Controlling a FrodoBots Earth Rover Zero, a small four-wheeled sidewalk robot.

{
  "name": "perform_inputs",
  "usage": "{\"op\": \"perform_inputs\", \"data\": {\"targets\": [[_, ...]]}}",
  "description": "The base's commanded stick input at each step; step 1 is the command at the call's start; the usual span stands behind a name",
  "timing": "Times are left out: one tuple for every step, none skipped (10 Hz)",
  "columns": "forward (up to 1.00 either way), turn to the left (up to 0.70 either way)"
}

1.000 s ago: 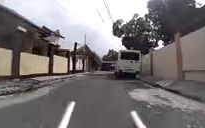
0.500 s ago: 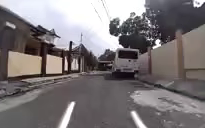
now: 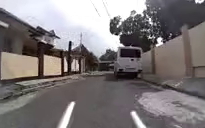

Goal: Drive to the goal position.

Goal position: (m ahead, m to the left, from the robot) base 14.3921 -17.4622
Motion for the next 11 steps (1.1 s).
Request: {"op": "perform_inputs", "data": {"targets": [[0.85,0.0],[0.85,0.0],[0.85,0.0],[0.85,0.0],[0.85,0.0],[0.85,0.0],[0.85,0.0],[0.85,-0.34],[0.85,-0.34],[0.85,-0.14],[0.85,0.0]]}}
